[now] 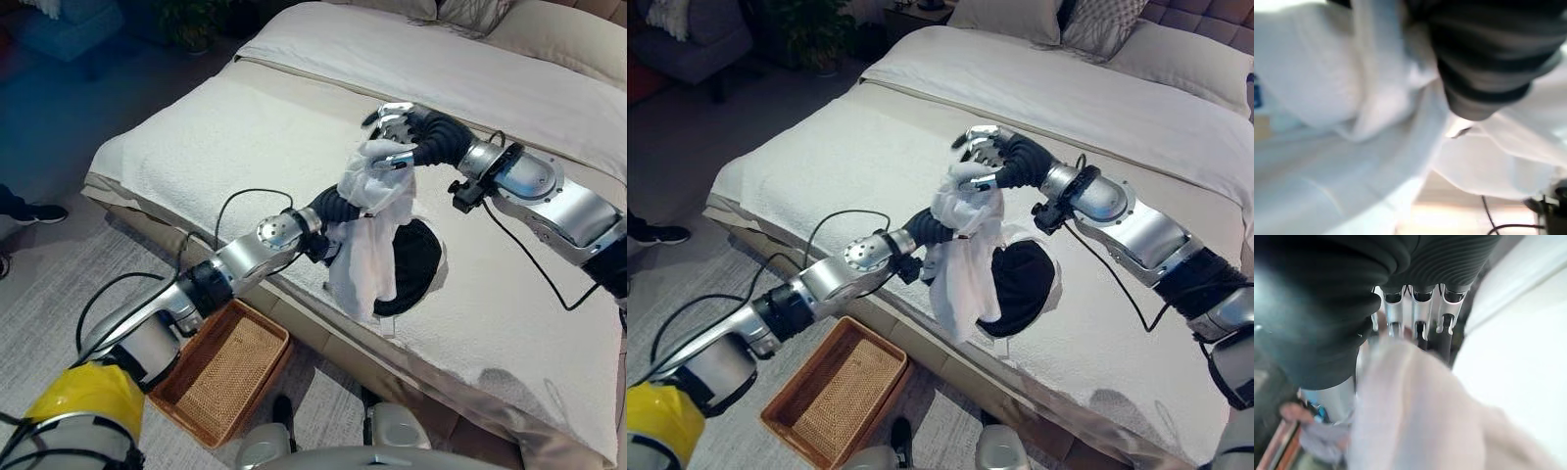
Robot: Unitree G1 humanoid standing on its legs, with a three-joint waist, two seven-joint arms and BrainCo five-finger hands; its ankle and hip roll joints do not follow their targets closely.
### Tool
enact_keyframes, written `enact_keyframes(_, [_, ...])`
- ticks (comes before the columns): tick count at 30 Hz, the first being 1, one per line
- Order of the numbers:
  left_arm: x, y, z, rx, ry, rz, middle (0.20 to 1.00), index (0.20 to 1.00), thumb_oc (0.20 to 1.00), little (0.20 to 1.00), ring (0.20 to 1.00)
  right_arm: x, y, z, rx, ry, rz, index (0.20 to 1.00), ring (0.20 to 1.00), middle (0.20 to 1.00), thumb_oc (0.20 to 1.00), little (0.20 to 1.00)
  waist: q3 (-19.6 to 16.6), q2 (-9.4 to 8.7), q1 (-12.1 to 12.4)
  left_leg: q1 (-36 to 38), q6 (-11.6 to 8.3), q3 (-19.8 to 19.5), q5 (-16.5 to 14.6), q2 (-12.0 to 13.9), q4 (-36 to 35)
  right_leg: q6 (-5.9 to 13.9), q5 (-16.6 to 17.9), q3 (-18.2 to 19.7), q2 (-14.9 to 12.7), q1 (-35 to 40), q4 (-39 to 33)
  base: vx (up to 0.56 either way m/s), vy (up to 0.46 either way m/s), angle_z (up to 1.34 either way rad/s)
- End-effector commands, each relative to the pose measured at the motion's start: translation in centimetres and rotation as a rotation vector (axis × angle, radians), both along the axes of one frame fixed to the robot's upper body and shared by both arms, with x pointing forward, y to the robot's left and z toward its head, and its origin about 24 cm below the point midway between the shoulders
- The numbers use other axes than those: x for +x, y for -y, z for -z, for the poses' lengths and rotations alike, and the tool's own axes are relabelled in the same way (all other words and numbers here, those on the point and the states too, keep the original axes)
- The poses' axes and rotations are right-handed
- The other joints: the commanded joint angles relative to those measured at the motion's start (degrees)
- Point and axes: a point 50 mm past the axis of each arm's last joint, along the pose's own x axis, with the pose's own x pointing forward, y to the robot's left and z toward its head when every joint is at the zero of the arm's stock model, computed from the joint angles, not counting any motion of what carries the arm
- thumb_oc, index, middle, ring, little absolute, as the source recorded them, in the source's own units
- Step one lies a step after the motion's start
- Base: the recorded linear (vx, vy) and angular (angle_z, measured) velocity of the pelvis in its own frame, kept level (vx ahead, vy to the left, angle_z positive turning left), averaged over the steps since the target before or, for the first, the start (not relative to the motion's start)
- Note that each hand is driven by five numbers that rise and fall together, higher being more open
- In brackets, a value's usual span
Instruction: Pick up clothes into the bucket
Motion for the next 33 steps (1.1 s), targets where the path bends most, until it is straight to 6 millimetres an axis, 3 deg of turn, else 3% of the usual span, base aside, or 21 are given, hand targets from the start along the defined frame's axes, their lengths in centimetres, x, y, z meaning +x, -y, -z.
enact_keyframes(1, [-0.1,-3.7,-1.2,-0.113,0.017,-0.099,0.200,0.200,0.200,0.200,0.200,-0.9,1.8,-2.1,0.098,0.138,0.059,1.000,1.000,1.000,1.000,1.000,-1.2,-1.83,1.5,-5.1,-0.79,-0.9,-1.4,-1.2,4.9,2.45,-4.8,-2.8,-0.9,0.5,5.1,-0.01,-0.021,0.05])
enact_keyframes(3, [-0.8,-7.3,-0.3,-0.146,0.003,-0.220,0.200,0.200,0.200,0.200,0.200,-0.9,4.1,-0.7,0.182,0.107,0.152,1.000,1.000,1.000,1.000,1.000,-0.6,-1.85,2.2,-5.5,-0.71,-1.1,-1.5,-1.1,5.3,2.39,-4.9,-3.0,-0.9,0.3,5.2,-0.02,-0.024,0.04])
enact_keyframes(4, [-1.7,-10.1,0.5,-0.145,0.005,-0.313,0.200,0.200,0.200,0.200,0.200,-1.0,6.0,1.1,0.248,0.077,0.243,1.000,1.000,1.000,1.000,1.000,-0.1,-1.84,2.8,-5.9,-0.64,-1.3,-1.6,-1.1,5.6,2.24,-5.0,-3.2,-0.9,0.1,5.3,-0.01,-0.017,0.05])
enact_keyframes(5, [-1.8,-10.2,0.5,-0.143,0.004,-0.313,0.200,0.200,0.200,0.200,0.200,-1.0,6.0,1.1,0.248,0.076,0.243,1.000,1.000,1.000,1.000,1.000,-0.2,-1.90,2.7,-5.9,-0.64,-1.3,-1.6,-1.1,5.6,2.24,-5.1,-3.2,-0.9,0.1,5.3,-0.01,-0.018,0.06])
enact_keyframes(9, [-3.7,-16.0,1.4,-0.071,0.083,-0.542,0.200,0.200,0.200,0.200,0.200,-1.9,10.0,5.1,0.321,-0.007,0.432,1.000,1.000,1.000,1.000,1.000,0.7,-2.06,3.8,-7.1,-0.58,-1.7,-1.5,-1.1,5.8,2.13,-5.3,-3.7,-0.9,-0.9,5.7,-0.02,-0.011,0.10])
enact_keyframes(11, [-5.6,-19.1,2.7,-0.064,0.115,-0.720,0.200,0.200,0.200,0.200,0.200,-2.9,12.5,8.7,0.372,-0.078,0.581,1.000,1.000,1.000,1.000,1.000,1.8,-2.22,4.5,-8.7,-0.44,-2.1,-1.6,-1.1,6.6,2.01,-5.4,-4.0,-1.1,-2.2,6.2,-0.05,-0.004,0.08])
enact_keyframes(12, [-5.6,-19.1,2.8,-0.063,0.115,-0.721,0.200,0.200,0.200,0.200,0.200,-2.9,12.4,8.7,0.371,-0.079,0.580,1.000,1.000,1.000,1.000,1.000,1.7,-2.24,4.5,-8.8,-0.44,-2.1,-1.6,-1.1,6.7,2.01,-5.5,-4.0,-1.1,-2.3,6.3,-0.04,0.001,0.10])
enact_keyframes(14, [-6.9,-20.4,4.1,-0.032,0.112,-0.816,0.200,0.200,0.200,0.200,0.200,-3.8,13.7,11.6,0.403,-0.135,0.690,1.000,1.000,1.000,1.000,1.000,2.6,-2.35,4.9,-9.9,-0.25,-2.2,-1.7,-1.1,7.3,1.93,-5.5,-4.0,-1.1,-3.2,6.5,-0.02,0.010,0.13])
enact_keyframes(15, [-8.0,-21.9,5.5,0.025,0.107,-0.928,0.200,0.200,0.200,0.200,0.200,-4.6,14.6,14.1,0.330,-0.168,0.807,1.000,1.000,1.000,1.000,1.000,3.8,-2.37,5.3,-11.0,-0.12,-2.2,-2.1,-1.1,8.3,1.83,-5.8,-3.9,-1.1,-4.2,7.3,-0.02,0.014,0.05])
enact_keyframes(19, [-7.9,-22.9,6.6,0.069,0.120,-1.046,0.200,0.200,0.200,0.200,0.200,-4.9,14.9,16.0,0.229,-0.194,0.900,1.000,1.000,1.000,1.000,1.000,5.4,-2.74,5.3,-13.8,0.20,-2.5,-2.0,-1.1,9.7,1.67,-5.9,-3.6,-1.4,-6.7,8.7,-0.04,0.018,0.04])
enact_keyframes(23, [-6.9,-24.0,7.9,0.207,0.131,-1.165,0.200,0.200,0.200,0.200,0.200,-4.4,14.5,16.8,0.181,-0.184,0.937,1.000,1.000,1.000,1.000,1.000,9.0,-3.04,5.4,-18.7,0.54,-2.6,-2.8,-1.2,14.2,1.17,-6.7,-3.3,-1.8,-11.2,12.9,-0.08,0.019,0.01])
enact_keyframes(29, [-4.6,-25.9,6.9,0.339,0.191,-1.327,0.200,0.200,0.200,0.200,0.200,-2.4,12.9,14.0,0.253,-0.062,0.894,1.000,1.000,1.000,1.000,1.000,15.1,-4.80,4.5,-30.7,1.10,-2.5,-5.5,-0.9,25.7,-0.08,-9.0,-1.6,-1.2,-23.8,23.3,-0.13,0.021,-0.07])
enact_keyframes(33, [-3.8,-26.3,6.0,0.377,0.223,-1.359,0.200,0.200,0.200,0.200,0.200,-2.2,12.7,13.0,0.281,-0.018,0.885,1.000,1.000,1.000,1.000,1.000,16.5,-5.34,4.0,-35.9,1.12,-2.9,-6.5,-0.7,30.3,-0.37,-9.9,-1.4,-1.3,-28.6,27.0,-0.06,-0.004,-0.06])
